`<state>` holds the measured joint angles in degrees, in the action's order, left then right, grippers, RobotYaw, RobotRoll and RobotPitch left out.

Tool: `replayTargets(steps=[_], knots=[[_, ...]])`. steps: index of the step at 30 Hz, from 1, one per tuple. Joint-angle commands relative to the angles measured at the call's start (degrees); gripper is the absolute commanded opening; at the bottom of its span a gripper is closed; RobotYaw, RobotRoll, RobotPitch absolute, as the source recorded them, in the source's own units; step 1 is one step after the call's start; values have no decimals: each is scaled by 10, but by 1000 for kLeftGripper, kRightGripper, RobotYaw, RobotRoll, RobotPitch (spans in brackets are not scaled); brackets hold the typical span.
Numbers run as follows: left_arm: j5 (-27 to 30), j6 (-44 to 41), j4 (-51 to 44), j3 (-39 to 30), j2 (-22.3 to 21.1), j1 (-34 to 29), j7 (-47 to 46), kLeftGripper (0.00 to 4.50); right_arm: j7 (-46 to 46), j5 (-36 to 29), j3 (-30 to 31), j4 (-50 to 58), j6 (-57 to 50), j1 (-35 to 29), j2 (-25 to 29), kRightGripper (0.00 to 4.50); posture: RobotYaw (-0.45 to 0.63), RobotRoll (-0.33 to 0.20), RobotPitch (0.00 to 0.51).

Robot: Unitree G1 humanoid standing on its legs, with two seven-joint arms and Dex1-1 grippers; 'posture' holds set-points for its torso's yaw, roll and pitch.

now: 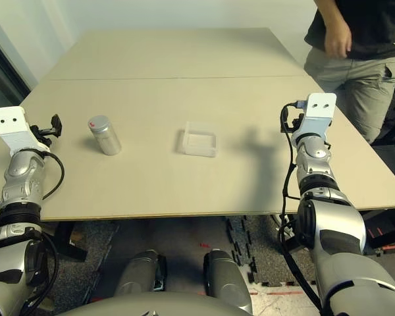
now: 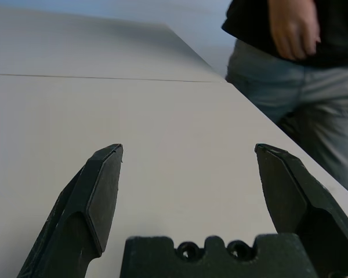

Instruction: Pour the medicine from the bottle into the box.

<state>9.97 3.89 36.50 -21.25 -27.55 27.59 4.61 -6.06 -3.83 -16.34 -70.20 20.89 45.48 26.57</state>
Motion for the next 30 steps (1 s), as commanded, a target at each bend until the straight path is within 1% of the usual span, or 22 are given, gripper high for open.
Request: replayTargets(steps=[1,6,10,13,16,21,22,25,30], knots=[[-2,1,7,6,2,5,4,4478,-2,-5,-2,-1,-1,2,4,4500,70,0,29],[0,7,21,6,-4,18,18,4478,-7,-6,-2,5,2,3,3,4500,48,0,31],[19,19,35,-2,-14,33,64,4478,-20,-9,-3,11,5,6,2,4500,43,0,27],[44,10,27,-7,-25,38,122,4478,-52,-14,-1,18,5,6,1,4500,50,0,19],[72,-2,22,-5,-48,34,206,4478,-86,-24,-3,25,4,6,-1,4500,43,0,17],[90,-36,2,13,-93,24,327,4478,-168,-32,8,52,-4,4,2,4500,39,0,19],[94,-45,0,13,-101,24,346,4478,-187,-35,9,60,-8,4,4,4500,33,0,29],[102,-68,-8,11,-129,23,396,4478,-241,-46,13,88,-26,3,6,4500,30,0,33],[131,-113,-44,11,-155,5,476,4478,-333,-59,30,153,-66,-11,10,4500,37,0,32]])
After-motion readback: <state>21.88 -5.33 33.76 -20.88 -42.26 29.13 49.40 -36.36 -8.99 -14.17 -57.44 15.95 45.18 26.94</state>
